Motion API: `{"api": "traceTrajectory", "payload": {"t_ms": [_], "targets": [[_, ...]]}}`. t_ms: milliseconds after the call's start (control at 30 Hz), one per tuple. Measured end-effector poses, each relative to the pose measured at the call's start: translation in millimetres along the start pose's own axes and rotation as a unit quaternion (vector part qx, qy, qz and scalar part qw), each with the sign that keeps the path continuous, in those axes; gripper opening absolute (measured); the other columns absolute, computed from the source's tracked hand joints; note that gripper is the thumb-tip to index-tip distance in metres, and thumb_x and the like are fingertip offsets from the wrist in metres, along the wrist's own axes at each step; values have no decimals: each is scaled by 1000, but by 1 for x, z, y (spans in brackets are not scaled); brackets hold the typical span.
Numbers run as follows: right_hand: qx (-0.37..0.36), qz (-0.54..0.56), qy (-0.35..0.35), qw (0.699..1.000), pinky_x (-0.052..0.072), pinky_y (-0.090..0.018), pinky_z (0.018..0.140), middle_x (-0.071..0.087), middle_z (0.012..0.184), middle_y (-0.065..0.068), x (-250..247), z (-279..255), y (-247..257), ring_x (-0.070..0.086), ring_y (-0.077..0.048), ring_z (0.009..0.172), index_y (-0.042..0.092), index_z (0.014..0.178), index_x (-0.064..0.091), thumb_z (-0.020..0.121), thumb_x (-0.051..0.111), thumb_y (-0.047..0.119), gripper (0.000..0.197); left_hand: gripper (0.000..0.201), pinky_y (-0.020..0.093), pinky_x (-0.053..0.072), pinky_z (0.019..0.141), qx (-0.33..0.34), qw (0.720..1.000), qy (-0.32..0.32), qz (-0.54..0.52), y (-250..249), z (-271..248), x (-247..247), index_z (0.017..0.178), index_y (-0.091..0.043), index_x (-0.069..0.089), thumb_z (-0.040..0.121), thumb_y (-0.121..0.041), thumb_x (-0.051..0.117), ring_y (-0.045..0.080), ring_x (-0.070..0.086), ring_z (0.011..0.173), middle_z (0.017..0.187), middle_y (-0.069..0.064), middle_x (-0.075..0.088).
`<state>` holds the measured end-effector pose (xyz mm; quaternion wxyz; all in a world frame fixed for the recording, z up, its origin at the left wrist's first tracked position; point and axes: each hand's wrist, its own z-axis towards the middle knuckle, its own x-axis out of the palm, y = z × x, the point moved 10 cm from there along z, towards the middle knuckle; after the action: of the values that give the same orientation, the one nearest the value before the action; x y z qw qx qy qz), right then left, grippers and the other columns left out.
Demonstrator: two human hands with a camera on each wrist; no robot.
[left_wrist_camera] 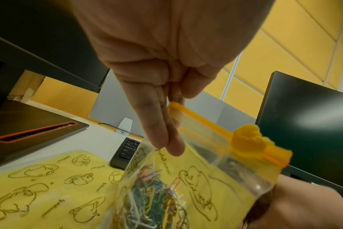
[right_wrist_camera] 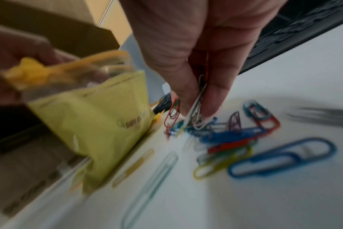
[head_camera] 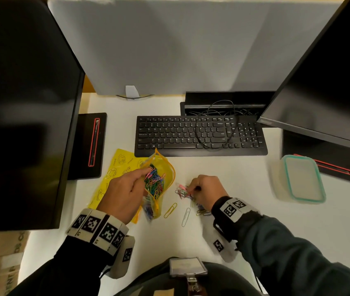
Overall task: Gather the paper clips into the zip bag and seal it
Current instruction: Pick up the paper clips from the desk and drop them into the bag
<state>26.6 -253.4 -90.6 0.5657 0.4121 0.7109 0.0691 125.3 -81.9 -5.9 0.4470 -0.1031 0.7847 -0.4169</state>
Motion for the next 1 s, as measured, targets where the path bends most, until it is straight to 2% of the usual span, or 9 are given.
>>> {"api": "traceTrajectory", "payload": {"t_ms": [100, 200, 267, 333, 500, 667, 800, 867, 1000], "targets": [[32, 82, -61, 994, 48, -18, 72, 72, 79, -8, -30, -5, -5, 63, -15, 69, 9, 76, 76, 76, 60, -7, 23, 41, 22, 44, 53, -5, 999, 18, 36, 1, 1, 4, 120, -30, 57, 86, -10, 43, 10, 52, 53, 97, 3, 70], [36, 185, -105, 976, 50, -15, 58, 65, 60, 4, -64, -12, 8, 54, -1, 45, 14, 68, 73, 76, 65, -7, 24, 38, 21, 40, 43, -7, 998, 16, 55, -2, -1, 4, 108, -32, 62, 81, -8, 50, 17, 49, 44, 75, 10, 70], [16, 253, -120, 960, 55, -25, 57, 65, 61, 4, -82, -15, 29, 56, -8, 47, 19, 66, 69, 76, 67, -7, 28, 27, 18, 38, 43, -4, 998, 11, 55, -5, -2, 4, 91, -29, 64, 79, -7, 55, 12, 50, 44, 63, 4, 64], [-13, 275, -115, 954, 56, -28, 57, 64, 61, 4, -91, -16, 58, 58, -12, 49, 19, 67, 69, 74, 69, -7, 27, 20, 8, 35, 48, 16, 999, 1, 52, -12, -2, 2, 79, -23, 64, 77, -4, 59, 3, 53, 52, 70, -6, 58], [-82, 52, -8, 995, 49, -21, 71, 73, 76, -4, -62, 5, 126, 60, -10, 66, 10, 78, 74, 74, 65, -2, 15, 19, 14, 42, 63, 72, 996, -5, 62, -22, -2, 3, 70, -15, 65, 69, 4, 64, 11, 59, 64, 100, -3, 57], [-89, -4, 30, 996, 41, -19, 72, 72, 93, -6, -47, 12, 146, 57, -15, 80, 7, 86, 73, 77, 63, 3, 14, 17, 6, 36, 57, 81, 993, -18, 88, -23, -3, -1, 70, -14, 65, 68, 3, 66, 0, 50, 63, 77, -6, 57], [-35, 125, -28, 991, 56, -32, 71, 70, 93, -7, -74, 8, 112, 61, -17, 72, 12, 74, 68, 76, 67, 0, 13, 18, 9, 36, 57, 60, 994, -24, 84, -15, -3, -6, 68, -20, 63, 69, -2, 68, 0, 52, 65, 69, -13, 54], [29, 184, -55, 981, 60, -38, 60, 66, 89, -9, -82, 4, 68, 62, -20, 67, 18, 70, 60, 76, 67, -4, 23, 16, 18, 42, 60, 45, 996, -15, 75, -11, -2, -4, 66, -22, 61, 69, -9, 71, 5, 57, 68, 71, -10, 58], [158, -5, 31, 987, 55, -35, 83, 62, 102, -8, -52, -20, -18, 60, -22, 88, 14, 99, 57, 74, 74, 12, 30, 15, 26, 48, 64, 15, 998, -4, 53, -6, -1, -1, 67, -23, 61, 66, -21, 76, 7, 61, 73, 75, -5, 63]]}}
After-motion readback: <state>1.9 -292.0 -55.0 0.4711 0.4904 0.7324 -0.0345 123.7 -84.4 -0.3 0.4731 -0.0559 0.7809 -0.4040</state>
